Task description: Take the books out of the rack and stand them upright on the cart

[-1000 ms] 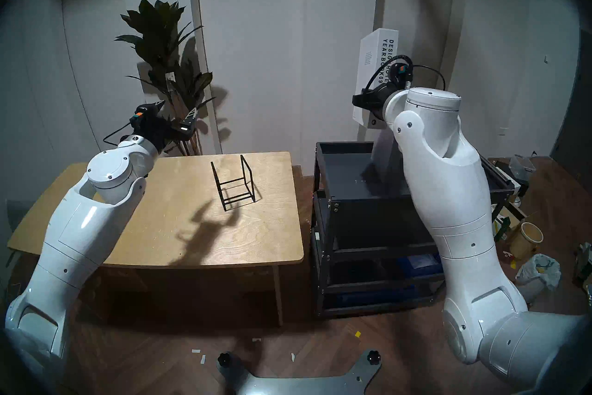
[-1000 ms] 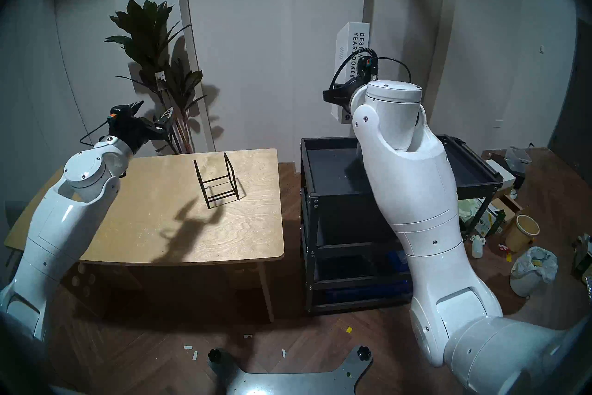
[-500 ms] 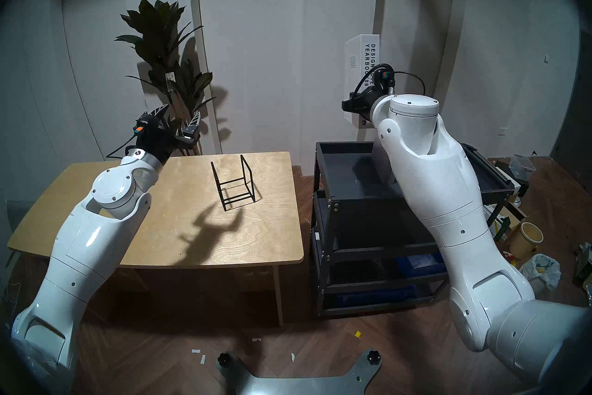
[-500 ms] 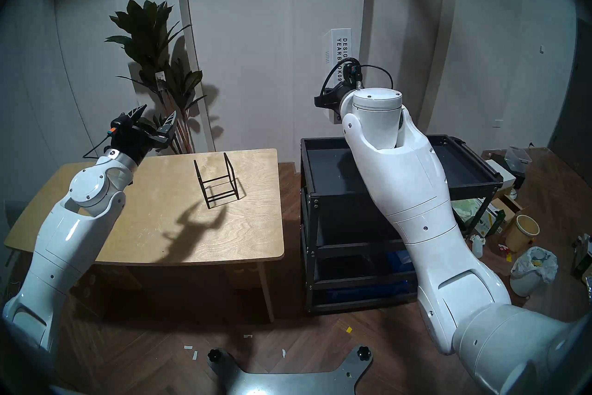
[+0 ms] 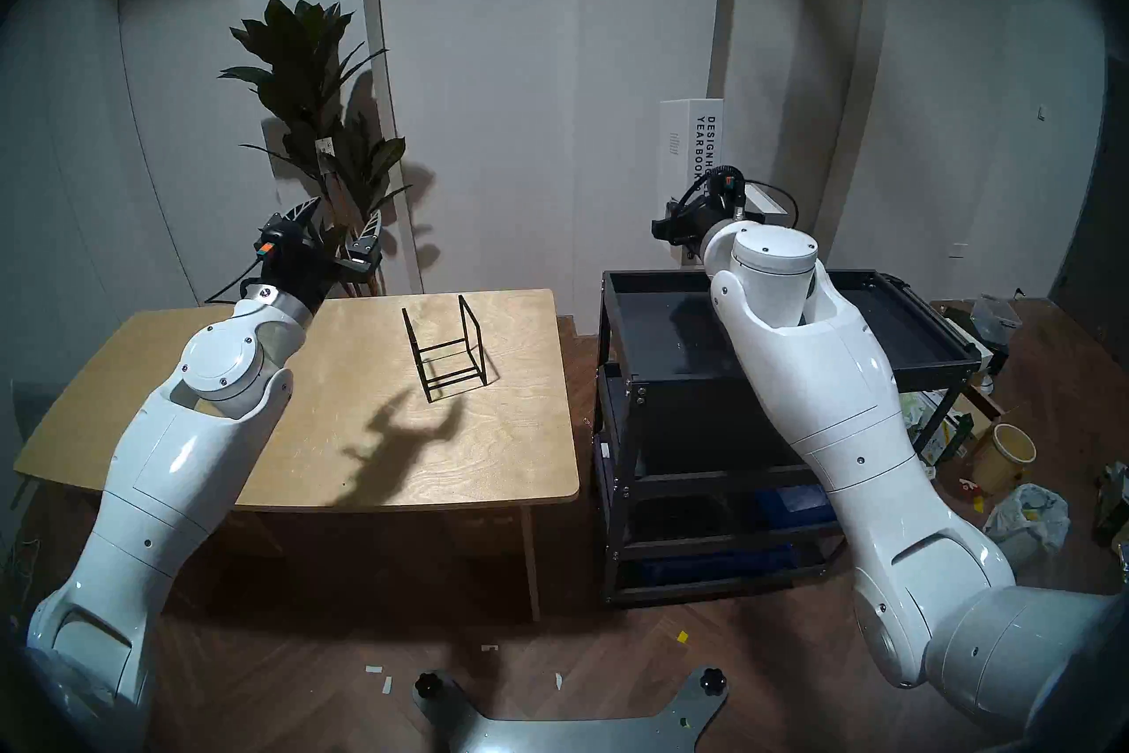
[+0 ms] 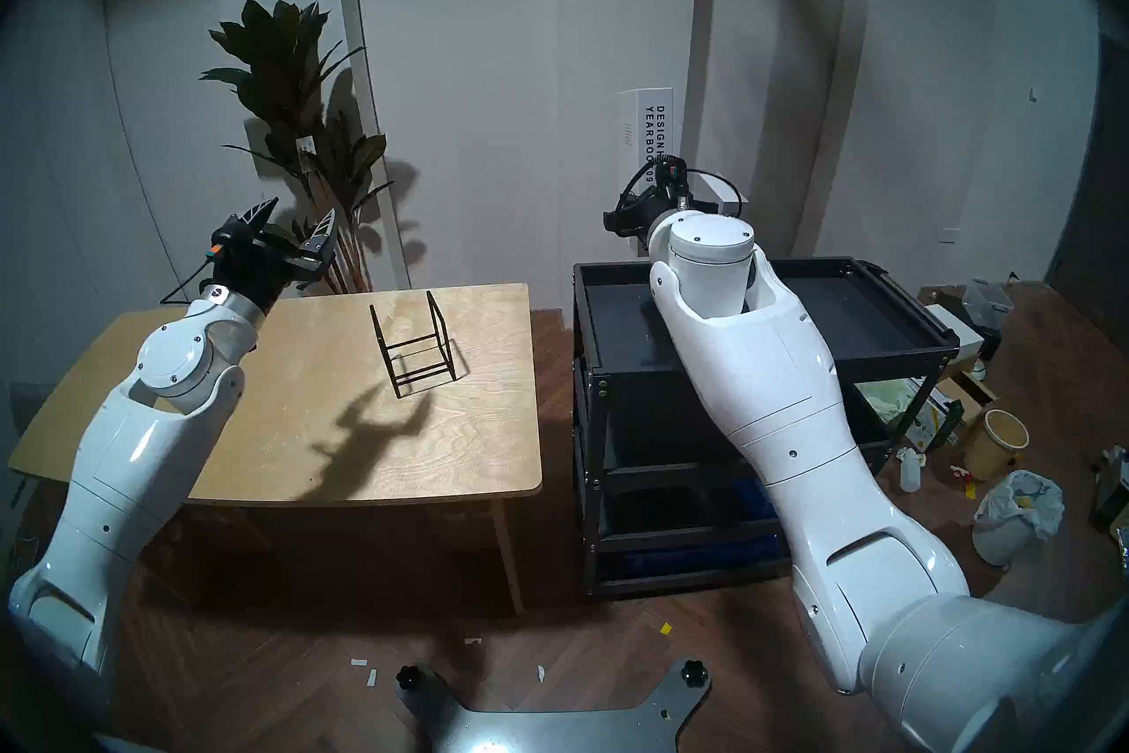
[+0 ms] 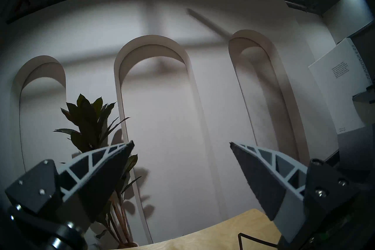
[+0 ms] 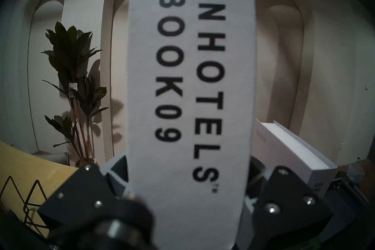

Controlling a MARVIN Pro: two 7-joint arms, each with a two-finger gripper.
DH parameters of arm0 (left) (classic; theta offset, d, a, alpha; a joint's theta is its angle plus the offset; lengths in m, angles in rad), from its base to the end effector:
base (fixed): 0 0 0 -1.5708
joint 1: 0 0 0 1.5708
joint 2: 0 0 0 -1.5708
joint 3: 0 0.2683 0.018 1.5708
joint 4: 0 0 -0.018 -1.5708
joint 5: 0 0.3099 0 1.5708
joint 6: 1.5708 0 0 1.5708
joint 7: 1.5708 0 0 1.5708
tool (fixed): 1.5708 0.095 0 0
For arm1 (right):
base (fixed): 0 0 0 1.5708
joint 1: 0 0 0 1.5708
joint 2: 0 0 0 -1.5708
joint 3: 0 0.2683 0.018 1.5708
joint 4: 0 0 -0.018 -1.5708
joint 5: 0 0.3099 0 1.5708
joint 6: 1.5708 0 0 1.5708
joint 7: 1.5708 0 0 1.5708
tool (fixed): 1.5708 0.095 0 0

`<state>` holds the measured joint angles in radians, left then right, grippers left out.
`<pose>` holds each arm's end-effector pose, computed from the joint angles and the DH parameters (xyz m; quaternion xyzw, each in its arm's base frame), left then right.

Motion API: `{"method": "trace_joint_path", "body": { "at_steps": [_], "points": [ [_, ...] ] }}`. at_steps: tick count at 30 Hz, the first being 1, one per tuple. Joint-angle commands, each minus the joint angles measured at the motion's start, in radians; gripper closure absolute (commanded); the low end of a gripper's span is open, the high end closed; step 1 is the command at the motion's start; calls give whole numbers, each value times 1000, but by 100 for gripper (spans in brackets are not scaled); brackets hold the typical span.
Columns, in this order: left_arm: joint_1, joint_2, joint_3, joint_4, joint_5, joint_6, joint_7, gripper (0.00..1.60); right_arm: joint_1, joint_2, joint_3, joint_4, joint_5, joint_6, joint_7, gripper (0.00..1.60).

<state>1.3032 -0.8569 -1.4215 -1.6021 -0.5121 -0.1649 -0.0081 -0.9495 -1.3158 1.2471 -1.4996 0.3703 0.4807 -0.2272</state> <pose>0.4646 0.1279 -0.1140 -0.5602 0.1218 -0.8190 0.0246 0.5348 0.0291 -0.0861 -0.7133 -0.0477 -0.6992 0.0019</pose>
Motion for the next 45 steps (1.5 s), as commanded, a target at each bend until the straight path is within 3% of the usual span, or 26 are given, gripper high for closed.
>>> {"method": "trace_joint_path", "body": {
  "at_steps": [1, 13, 23, 30, 41, 45],
  "points": [
    [-19, 2, -9, -20, 0, 0, 3, 0, 66, -13, -22, 39, -6, -68, 52, 160],
    [26, 9, -32, -54, -14, 3, 22, 0, 53, 12, -47, 102, -45, -143, 75, 160],
    [55, 26, -39, -98, -20, 21, 45, 0, 73, 1, -16, 170, -20, -97, 77, 160],
    [60, 31, -41, -119, -24, 48, 68, 0, 75, 21, -27, 210, -19, -117, 121, 160],
    [54, 16, -25, -128, -16, 88, 110, 0, 35, 38, -40, 254, -50, -261, 150, 160],
    [65, 14, -20, -136, -3, 108, 132, 0, 55, 20, -39, 331, -47, -288, 152, 160]
  ]
}}
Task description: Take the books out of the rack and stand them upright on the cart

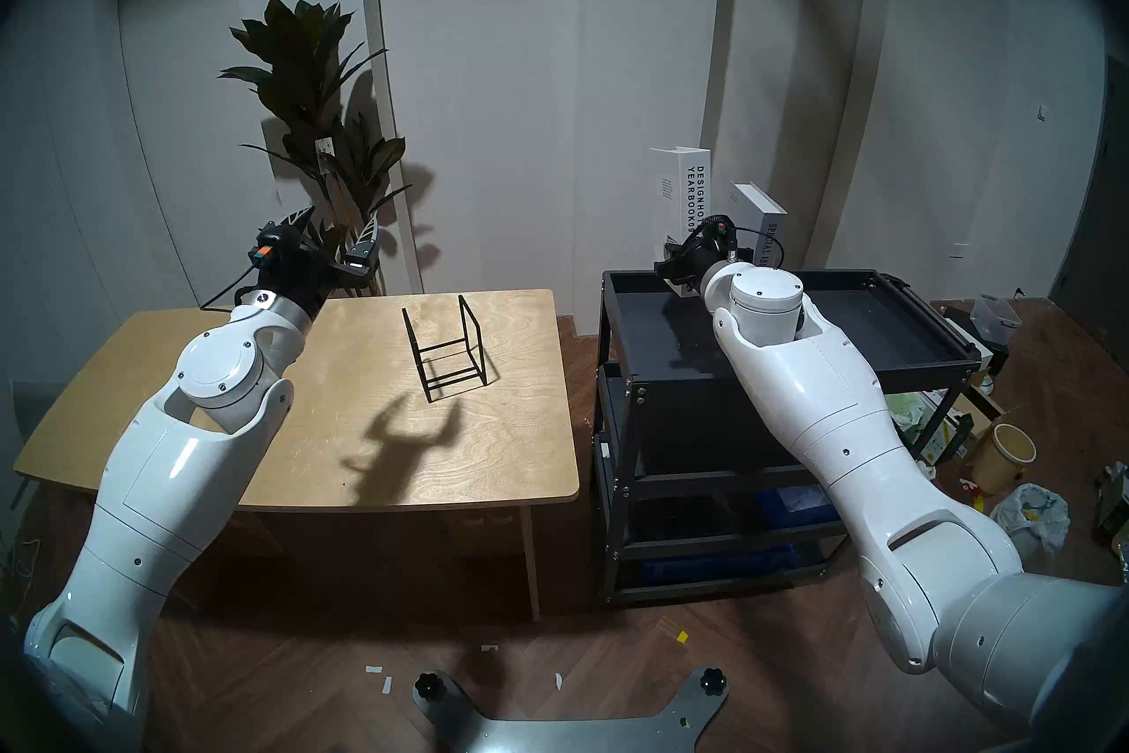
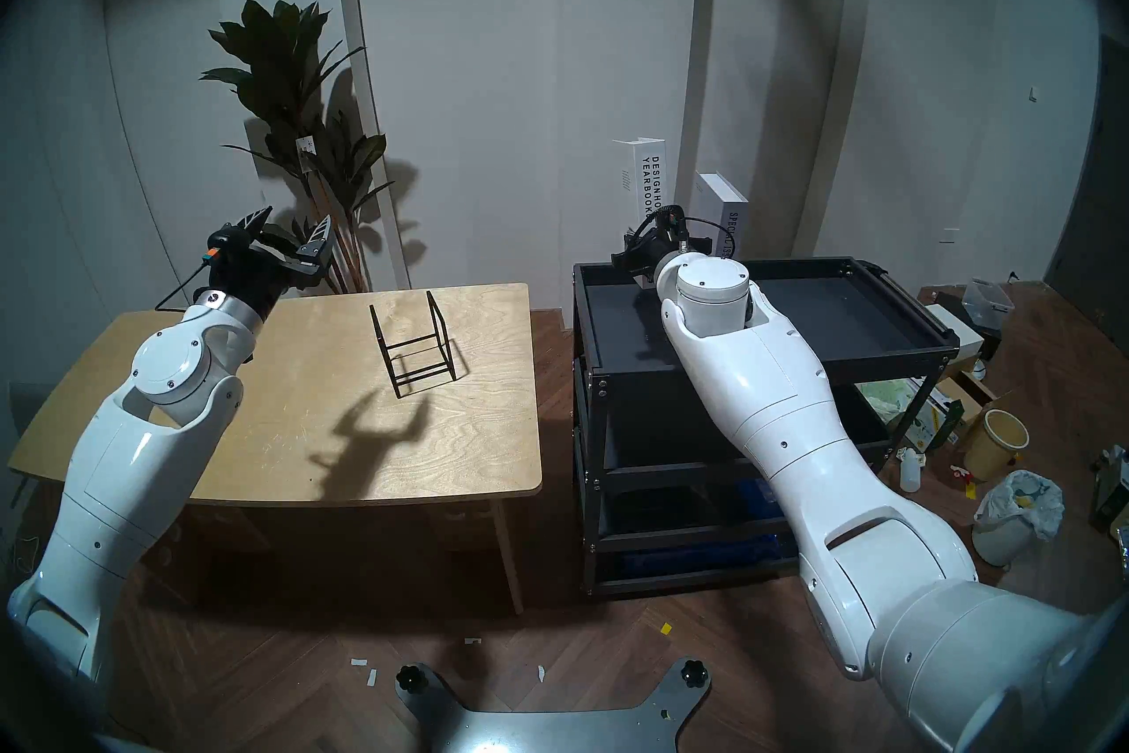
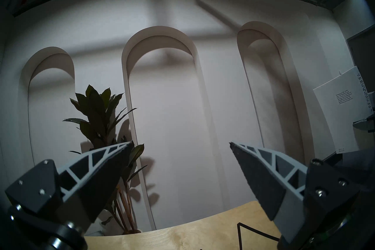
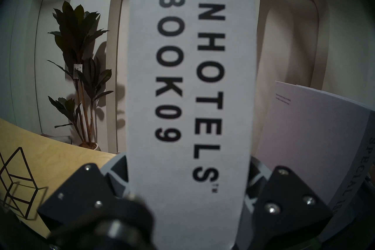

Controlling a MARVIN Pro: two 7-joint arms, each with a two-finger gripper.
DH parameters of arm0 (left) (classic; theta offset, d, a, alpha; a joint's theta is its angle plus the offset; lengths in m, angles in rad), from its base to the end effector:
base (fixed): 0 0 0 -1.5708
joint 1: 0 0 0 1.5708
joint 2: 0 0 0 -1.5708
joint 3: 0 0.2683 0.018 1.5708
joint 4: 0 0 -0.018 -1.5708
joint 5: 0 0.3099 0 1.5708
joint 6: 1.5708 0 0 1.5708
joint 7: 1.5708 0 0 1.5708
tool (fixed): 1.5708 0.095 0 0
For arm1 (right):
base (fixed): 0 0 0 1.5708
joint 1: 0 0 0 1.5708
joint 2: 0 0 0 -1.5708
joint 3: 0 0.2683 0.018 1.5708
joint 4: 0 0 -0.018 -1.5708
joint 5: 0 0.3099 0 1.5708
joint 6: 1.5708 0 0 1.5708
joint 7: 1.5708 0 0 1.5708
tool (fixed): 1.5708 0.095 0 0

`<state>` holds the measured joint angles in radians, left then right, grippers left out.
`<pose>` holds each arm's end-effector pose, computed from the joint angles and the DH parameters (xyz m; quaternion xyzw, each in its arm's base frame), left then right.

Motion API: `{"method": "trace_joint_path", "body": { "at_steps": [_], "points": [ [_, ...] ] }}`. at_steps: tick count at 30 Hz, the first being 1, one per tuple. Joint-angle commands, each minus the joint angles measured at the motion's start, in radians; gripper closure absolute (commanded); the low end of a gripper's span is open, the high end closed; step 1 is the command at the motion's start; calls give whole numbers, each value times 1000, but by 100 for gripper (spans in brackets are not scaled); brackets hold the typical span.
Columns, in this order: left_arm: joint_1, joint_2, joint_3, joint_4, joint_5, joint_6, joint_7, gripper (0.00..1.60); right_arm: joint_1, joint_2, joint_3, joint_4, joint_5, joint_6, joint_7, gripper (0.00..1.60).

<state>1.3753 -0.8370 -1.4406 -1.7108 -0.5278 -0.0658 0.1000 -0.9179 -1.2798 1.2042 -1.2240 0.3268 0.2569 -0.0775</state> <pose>0.4493 0.1212 -0.1141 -0.5876 0.0949 -0.8025 0.0412 0.5654 0.0037 -0.1543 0.7174 0.0909 0.6907 0.0024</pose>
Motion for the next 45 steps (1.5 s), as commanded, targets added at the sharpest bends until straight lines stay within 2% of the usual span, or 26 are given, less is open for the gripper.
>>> {"method": "trace_joint_path", "body": {
  "at_steps": [1, 14, 34, 45],
  "points": [
    [-5, -6, -1, -28, 14, 9, 27, 0, 27, -18, 4, 65, -3, -69, 5, 160],
    [-7, -22, 15, -32, 41, 37, 62, 0, 64, -57, -1, 178, -3, -118, 37, 160],
    [-24, -55, 54, -33, 77, 67, 106, 0, 117, -113, -11, 372, -26, -243, 72, 160],
    [-50, -76, 74, -19, 87, 83, 116, 0, 133, -127, 10, 401, -13, -216, 81, 160]
  ]
}}
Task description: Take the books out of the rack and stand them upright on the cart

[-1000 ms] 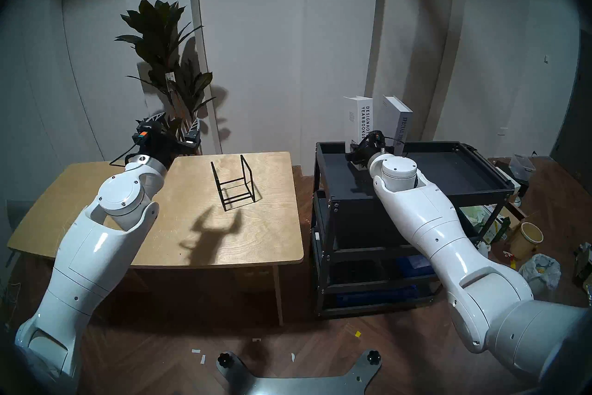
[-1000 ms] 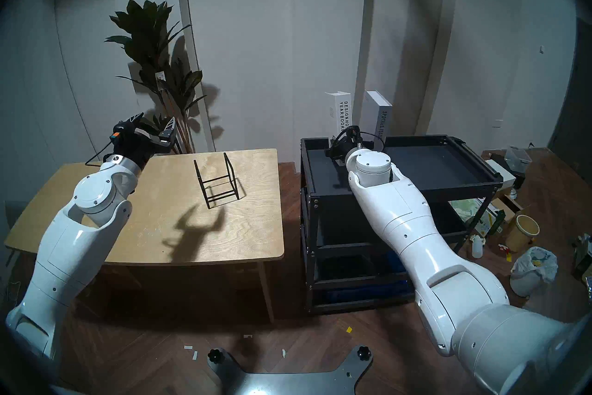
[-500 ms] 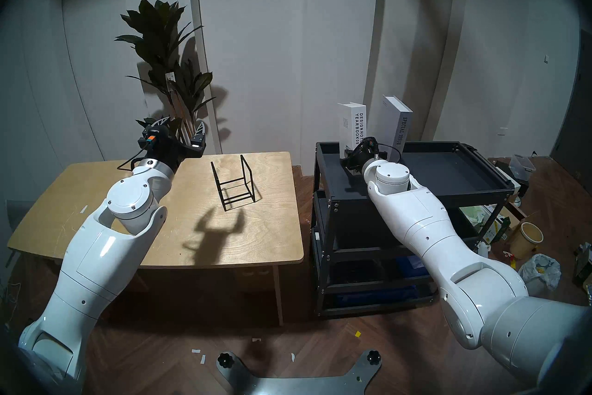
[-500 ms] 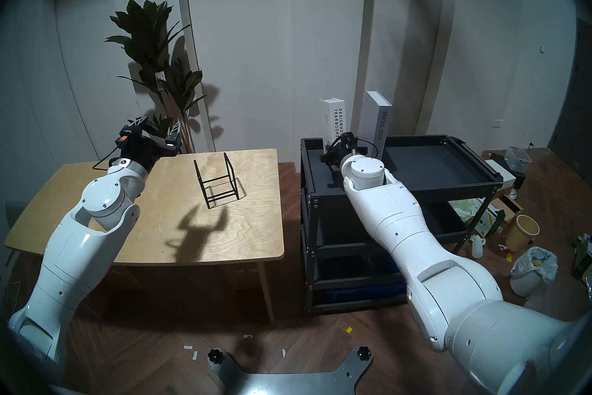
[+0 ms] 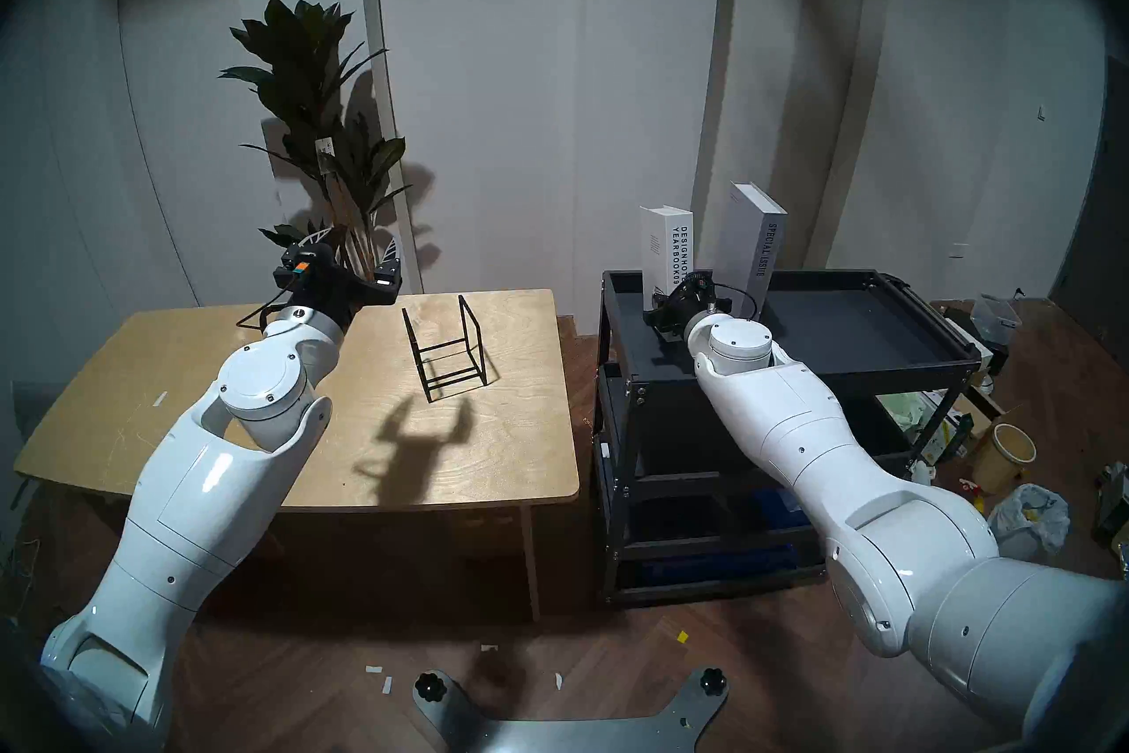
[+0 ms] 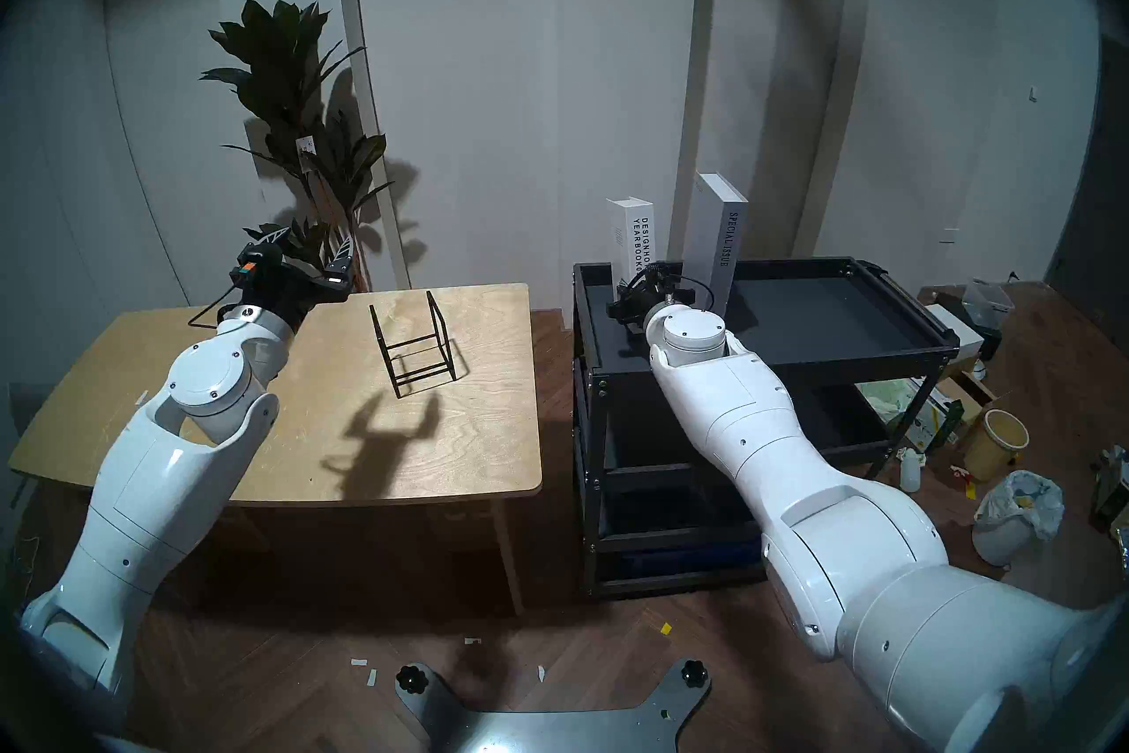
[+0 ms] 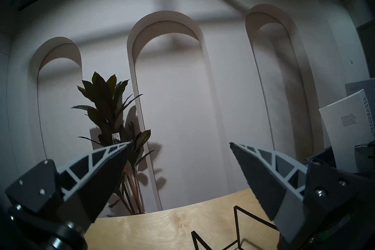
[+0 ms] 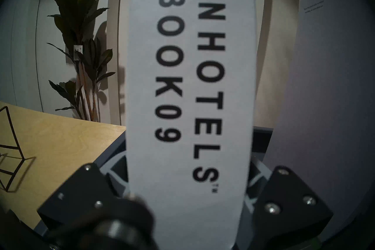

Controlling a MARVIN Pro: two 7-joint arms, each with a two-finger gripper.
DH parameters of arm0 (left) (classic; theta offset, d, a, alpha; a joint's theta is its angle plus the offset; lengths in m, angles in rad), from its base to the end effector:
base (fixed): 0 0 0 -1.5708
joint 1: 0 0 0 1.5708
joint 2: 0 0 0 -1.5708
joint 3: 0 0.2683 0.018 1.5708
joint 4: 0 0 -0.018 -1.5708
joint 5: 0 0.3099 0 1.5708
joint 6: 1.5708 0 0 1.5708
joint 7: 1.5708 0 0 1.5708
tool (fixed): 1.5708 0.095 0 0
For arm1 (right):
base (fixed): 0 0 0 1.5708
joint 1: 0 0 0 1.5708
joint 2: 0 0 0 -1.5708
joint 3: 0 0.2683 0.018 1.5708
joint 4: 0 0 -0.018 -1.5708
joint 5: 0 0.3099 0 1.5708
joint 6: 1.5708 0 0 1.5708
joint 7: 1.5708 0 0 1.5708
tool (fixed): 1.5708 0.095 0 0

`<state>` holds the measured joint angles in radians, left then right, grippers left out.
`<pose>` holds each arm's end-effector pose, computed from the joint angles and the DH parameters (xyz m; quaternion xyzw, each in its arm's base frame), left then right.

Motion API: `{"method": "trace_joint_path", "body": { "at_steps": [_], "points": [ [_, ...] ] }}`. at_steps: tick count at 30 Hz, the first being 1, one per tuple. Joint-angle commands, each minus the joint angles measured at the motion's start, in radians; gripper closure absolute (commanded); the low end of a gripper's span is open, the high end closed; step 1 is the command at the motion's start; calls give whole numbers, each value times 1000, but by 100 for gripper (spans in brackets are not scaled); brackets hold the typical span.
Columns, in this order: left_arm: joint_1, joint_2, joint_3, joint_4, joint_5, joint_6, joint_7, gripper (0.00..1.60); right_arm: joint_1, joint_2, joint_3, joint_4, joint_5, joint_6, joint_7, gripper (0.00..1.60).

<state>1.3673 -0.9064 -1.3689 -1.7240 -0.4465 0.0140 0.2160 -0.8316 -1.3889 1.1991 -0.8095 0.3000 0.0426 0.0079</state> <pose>0.4523 0.0920 -0.1372 -0.6161 0.0769 -0.7811 0.0663 0.5899 0.0056 -0.2386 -0.7455 -0.0816 -0.6611 0.0199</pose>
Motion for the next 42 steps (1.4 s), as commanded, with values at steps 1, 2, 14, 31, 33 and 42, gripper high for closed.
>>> {"method": "trace_joint_path", "body": {
  "at_steps": [1, 2, 14, 31, 33, 42],
  "points": [
    [-46, -9, 6, -5, 7, 7, 0, 0, 52, -16, 15, -13, 14, 19, 0, 160],
    [-46, -9, 6, -5, 7, 7, 0, 0, 52, -16, 15, -13, 14, 19, 0, 160],
    [-57, -20, 15, -17, 10, 17, 0, 0, 90, -8, 4, -33, 23, 213, 27, 160],
    [-45, -22, 9, -40, 11, 27, 0, 0, 23, 29, -19, -134, 5, 309, 14, 160],
    [-40, -22, 10, -41, 13, 26, 3, 0, 9, 30, -19, -149, 2, 297, 3, 160],
    [-31, -19, 13, -47, 22, 32, 9, 0, -29, -1, 21, -159, 26, 268, -51, 160]
  ]
}}
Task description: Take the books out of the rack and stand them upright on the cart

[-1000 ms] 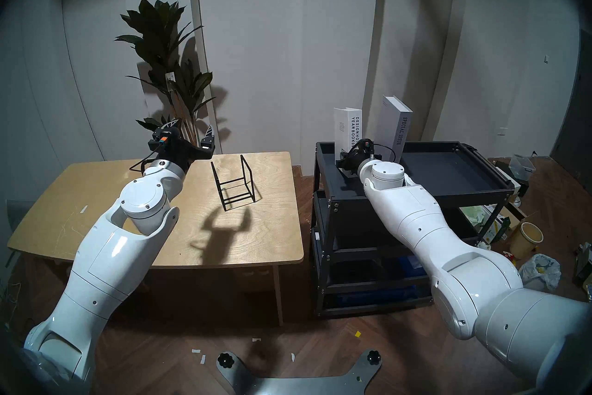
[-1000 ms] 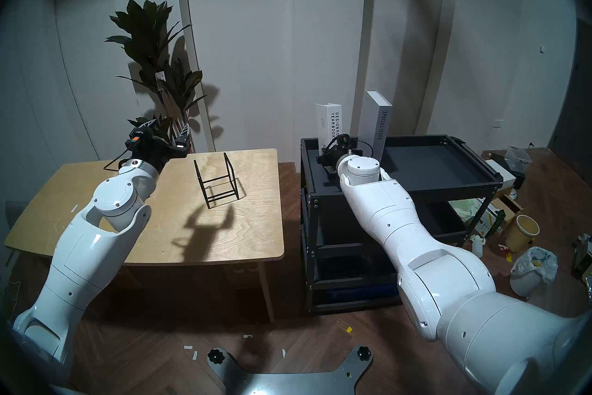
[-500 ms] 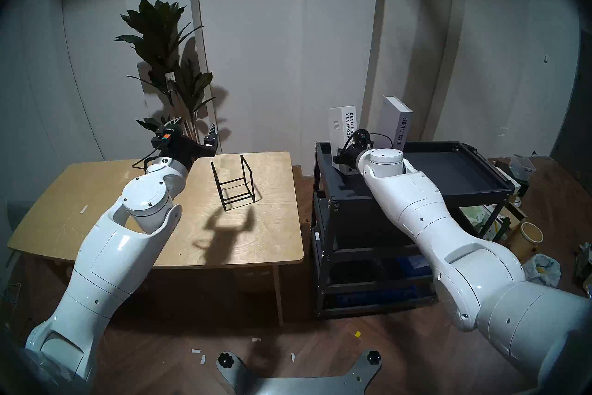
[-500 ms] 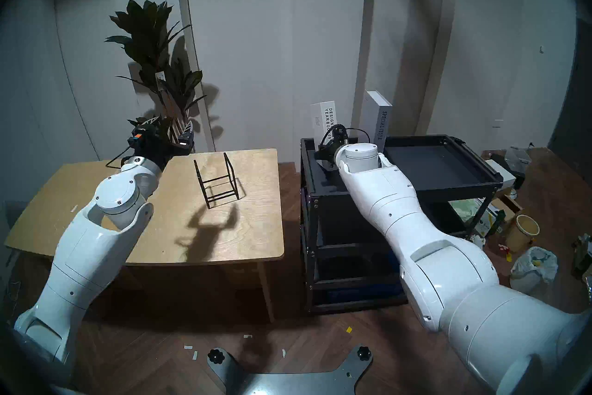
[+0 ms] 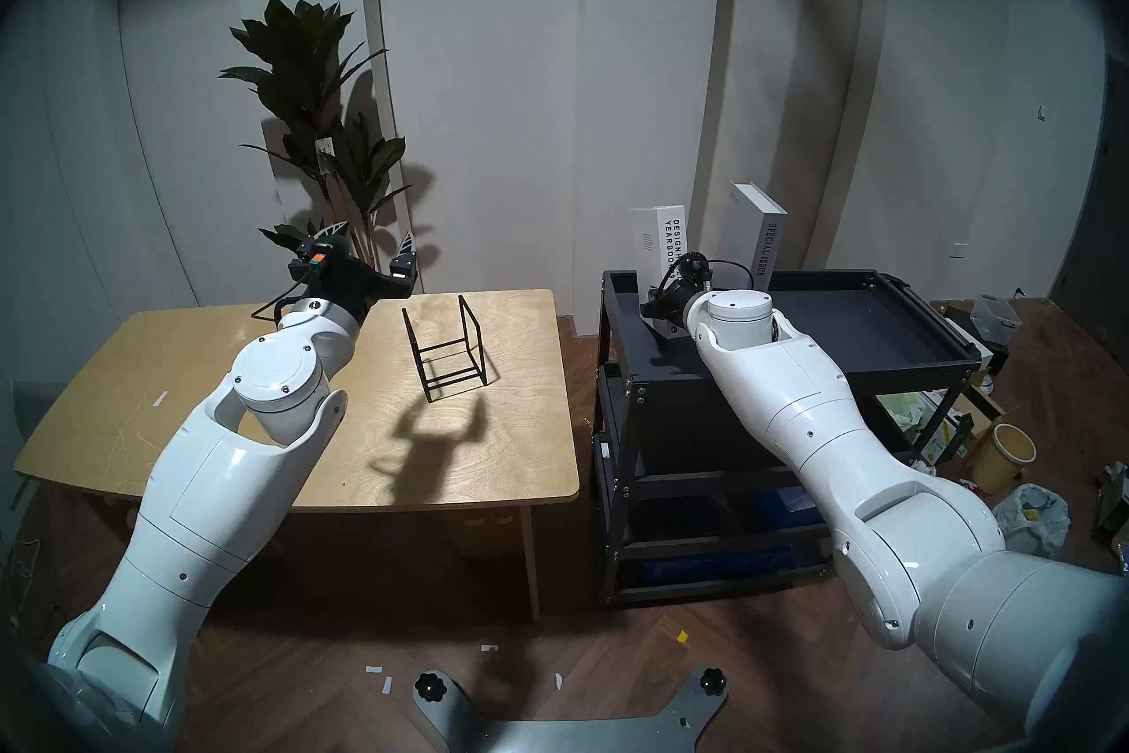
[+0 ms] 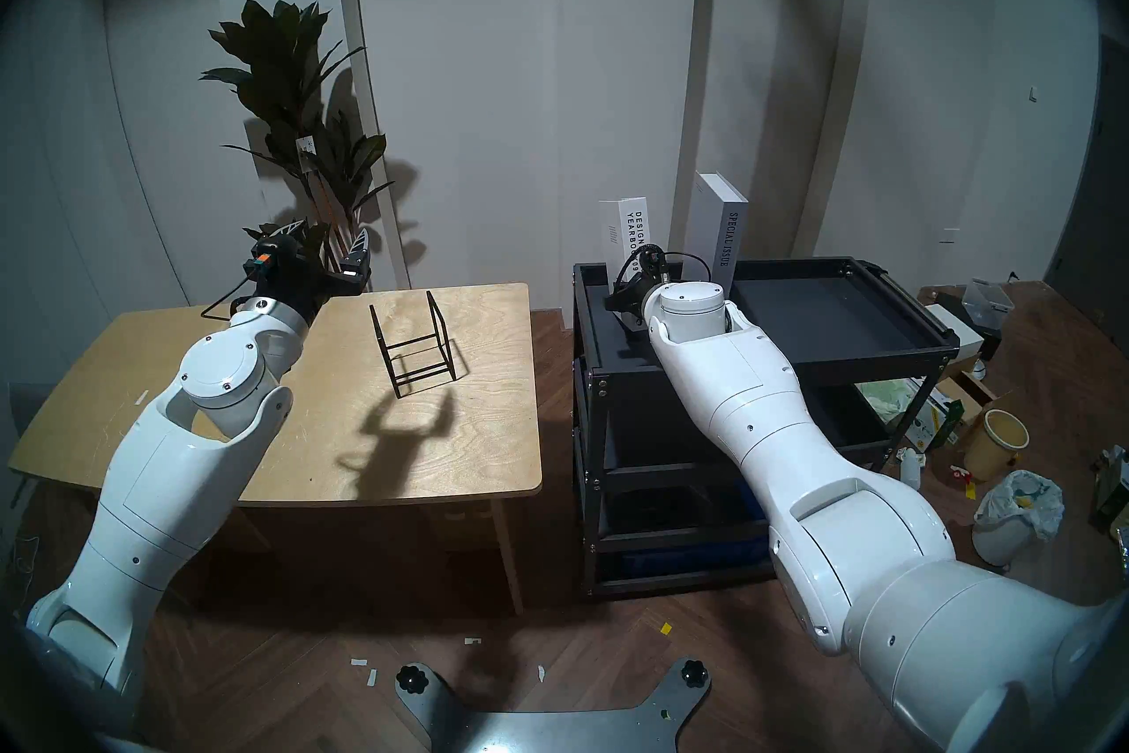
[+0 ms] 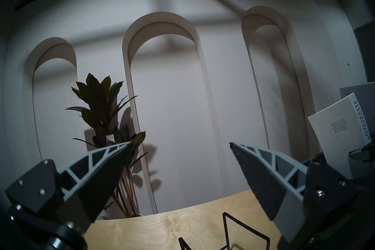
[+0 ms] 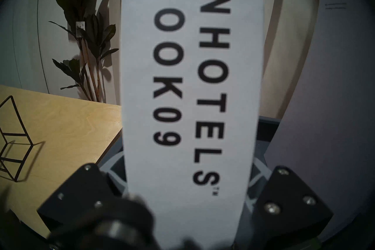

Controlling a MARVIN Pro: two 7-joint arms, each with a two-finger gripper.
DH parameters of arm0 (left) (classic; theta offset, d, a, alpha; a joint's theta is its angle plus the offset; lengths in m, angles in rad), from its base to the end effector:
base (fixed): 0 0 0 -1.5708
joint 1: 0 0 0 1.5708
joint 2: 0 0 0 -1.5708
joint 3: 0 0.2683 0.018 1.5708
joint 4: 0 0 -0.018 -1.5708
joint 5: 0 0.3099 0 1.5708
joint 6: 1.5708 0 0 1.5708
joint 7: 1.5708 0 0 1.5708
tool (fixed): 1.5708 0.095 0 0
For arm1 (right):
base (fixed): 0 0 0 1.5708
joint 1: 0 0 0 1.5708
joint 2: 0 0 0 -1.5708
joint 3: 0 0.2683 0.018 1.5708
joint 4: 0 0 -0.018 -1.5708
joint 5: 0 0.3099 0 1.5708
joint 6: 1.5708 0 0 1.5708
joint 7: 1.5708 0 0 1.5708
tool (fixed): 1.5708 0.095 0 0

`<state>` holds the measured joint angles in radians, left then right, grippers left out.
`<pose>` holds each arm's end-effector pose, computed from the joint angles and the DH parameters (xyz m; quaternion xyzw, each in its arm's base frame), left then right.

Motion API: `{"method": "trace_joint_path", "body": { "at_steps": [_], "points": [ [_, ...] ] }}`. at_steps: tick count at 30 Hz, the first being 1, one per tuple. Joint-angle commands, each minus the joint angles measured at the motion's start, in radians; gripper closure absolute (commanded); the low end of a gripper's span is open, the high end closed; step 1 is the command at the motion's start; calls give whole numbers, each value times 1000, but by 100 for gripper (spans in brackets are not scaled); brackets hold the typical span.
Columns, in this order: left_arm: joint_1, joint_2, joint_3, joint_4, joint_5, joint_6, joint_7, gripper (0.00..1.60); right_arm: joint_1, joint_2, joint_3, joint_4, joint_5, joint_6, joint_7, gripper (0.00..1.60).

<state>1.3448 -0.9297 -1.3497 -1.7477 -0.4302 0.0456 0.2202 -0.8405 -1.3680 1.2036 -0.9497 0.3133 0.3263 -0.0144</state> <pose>0.4536 0.0757 -0.1290 -0.6136 0.0826 -0.7831 0.0588 0.5861 0.0097 -0.2173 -0.7962 -0.0851 -0.5989 0.0136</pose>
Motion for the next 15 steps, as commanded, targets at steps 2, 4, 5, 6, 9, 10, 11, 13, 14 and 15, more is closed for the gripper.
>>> {"method": "trace_joint_path", "body": {
  "at_steps": [2, 4, 5, 6, 9, 10, 11, 13, 14, 15],
  "points": [
    [-7, 5, -5, -26, 7, 2, 5, 0, -23, -26, 15, -12, 14, -20, -32, 160],
    [-7, 5, -4, -29, 8, 4, 7, 0, -21, -28, 14, -3, 17, -20, -30, 160],
    [-7, 5, -3, -30, 8, 5, 8, 0, -21, -28, 13, -1, 17, -21, -30, 160],
    [-8, 4, -2, -31, 9, 6, 8, 0, -21, -31, 16, 0, 20, -22, -32, 160],
    [-12, 2, 1, -36, 10, 10, 11, 0, -20, -30, 11, 1, 20, -23, -32, 160],
    [-13, 2, 3, -36, 10, 11, 11, 0, -18, -31, 10, 4, 20, -24, -35, 160],
    [-14, 2, 4, -36, 10, 11, 11, 0, -17, -31, 10, 5, 20, -25, -36, 160],
    [-16, 0, 6, -34, 10, 11, 11, 0, -13, -32, 9, 13, 20, -27, -38, 160],
    [-17, -1, 8, -33, 10, 12, 11, 0, -11, -32, 8, 17, 20, -28, -38, 160],
    [-18, -1, 9, -31, 10, 12, 11, 0, -9, -32, 7, 19, 21, -27, -38, 160]
  ]
}}
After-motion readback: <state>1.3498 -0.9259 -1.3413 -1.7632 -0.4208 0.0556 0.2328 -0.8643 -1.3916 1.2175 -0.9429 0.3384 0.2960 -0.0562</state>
